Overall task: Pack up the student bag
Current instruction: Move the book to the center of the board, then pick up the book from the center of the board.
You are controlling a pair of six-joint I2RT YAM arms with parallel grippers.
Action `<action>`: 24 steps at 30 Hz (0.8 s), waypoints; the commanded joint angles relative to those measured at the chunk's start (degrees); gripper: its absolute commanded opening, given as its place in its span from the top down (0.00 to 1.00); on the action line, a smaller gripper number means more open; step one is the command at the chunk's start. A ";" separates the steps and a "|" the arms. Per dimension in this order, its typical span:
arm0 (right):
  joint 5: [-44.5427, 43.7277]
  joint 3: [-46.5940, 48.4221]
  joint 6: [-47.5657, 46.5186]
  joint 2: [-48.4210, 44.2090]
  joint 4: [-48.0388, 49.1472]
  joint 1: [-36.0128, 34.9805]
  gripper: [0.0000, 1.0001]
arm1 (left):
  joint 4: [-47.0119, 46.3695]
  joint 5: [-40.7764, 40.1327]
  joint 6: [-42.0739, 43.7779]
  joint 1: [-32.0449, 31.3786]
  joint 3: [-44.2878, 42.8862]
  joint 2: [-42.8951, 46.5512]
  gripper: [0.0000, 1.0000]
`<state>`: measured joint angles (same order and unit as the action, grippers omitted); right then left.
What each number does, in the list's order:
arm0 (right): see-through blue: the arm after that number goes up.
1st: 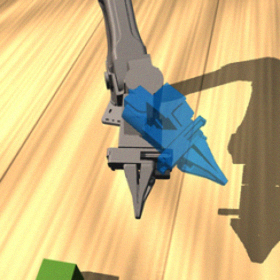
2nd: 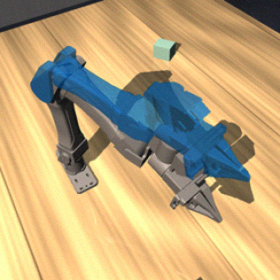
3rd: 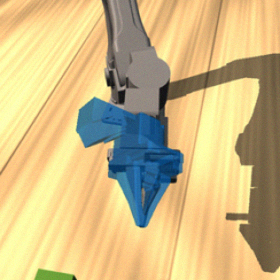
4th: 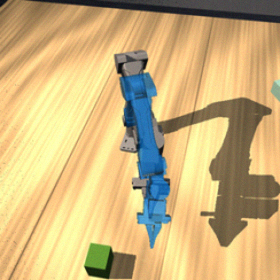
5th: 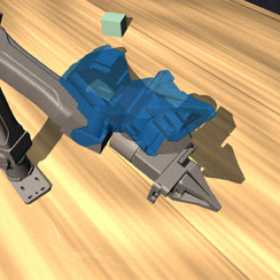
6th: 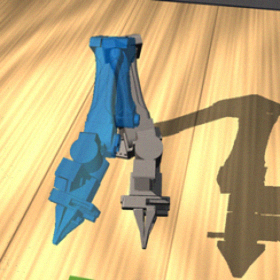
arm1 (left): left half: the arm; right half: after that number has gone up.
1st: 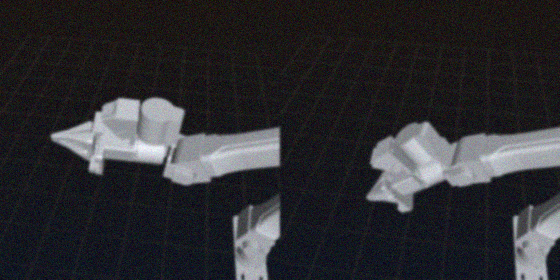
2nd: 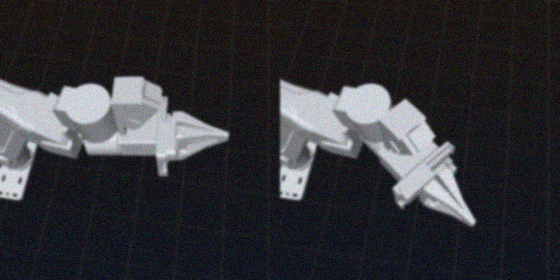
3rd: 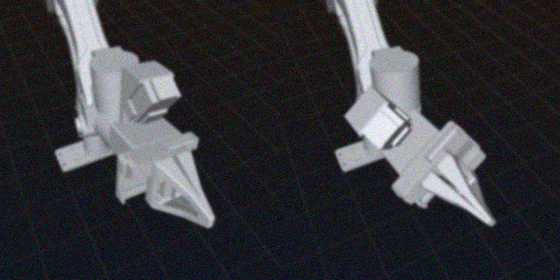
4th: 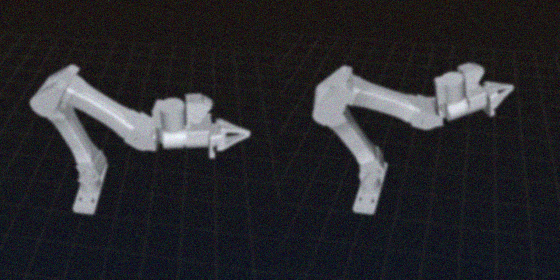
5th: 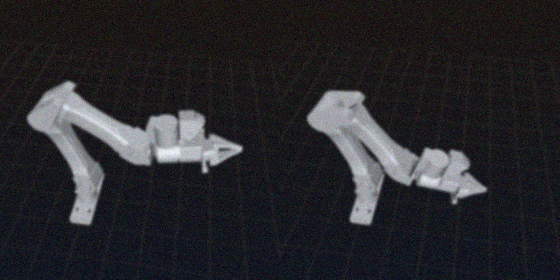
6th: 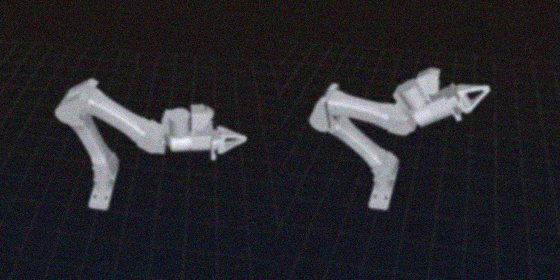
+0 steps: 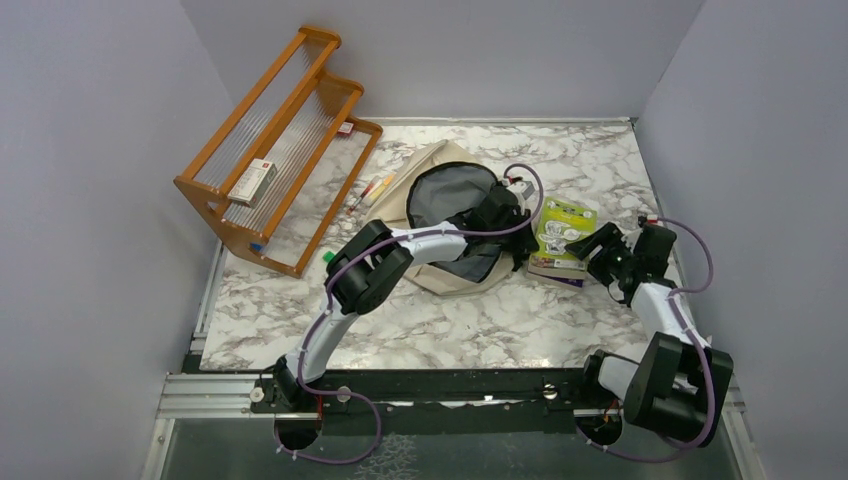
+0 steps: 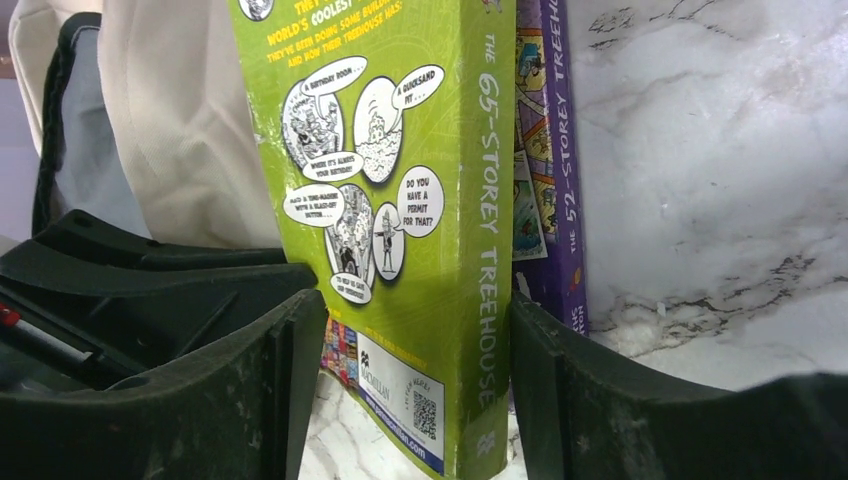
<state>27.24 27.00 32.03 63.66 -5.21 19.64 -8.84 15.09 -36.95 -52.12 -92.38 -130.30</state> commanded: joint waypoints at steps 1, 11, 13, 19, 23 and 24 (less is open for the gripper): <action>13.09 -1.57 4.43 2.34 9.04 -1.53 0.35 | 1.59 3.67 1.71 -1.74 2.19 -3.62 0.87; 17.16 -4.27 7.09 5.60 18.36 -1.53 0.52 | 0.22 6.86 1.74 -1.76 2.05 -4.17 0.85; 17.23 -4.10 6.57 5.24 18.35 -1.53 0.62 | 0.03 7.21 2.28 -1.72 2.28 -3.73 0.83; 7.27 -0.68 0.87 -1.57 8.26 -1.53 0.80 | 0.64 6.82 3.82 0.08 2.16 1.72 0.65; 2.25 2.24 -1.87 -5.96 2.38 -1.53 0.92 | 2.76 6.26 6.02 2.82 1.09 7.71 0.49; 1.78 3.32 -2.63 -6.49 1.29 -1.53 0.95 | 3.49 6.26 6.95 3.53 0.73 9.43 0.46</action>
<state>32.32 25.23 33.34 60.71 0.56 18.48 -9.34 19.51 -34.11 -50.70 -91.33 -128.64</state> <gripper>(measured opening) 0.336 0.465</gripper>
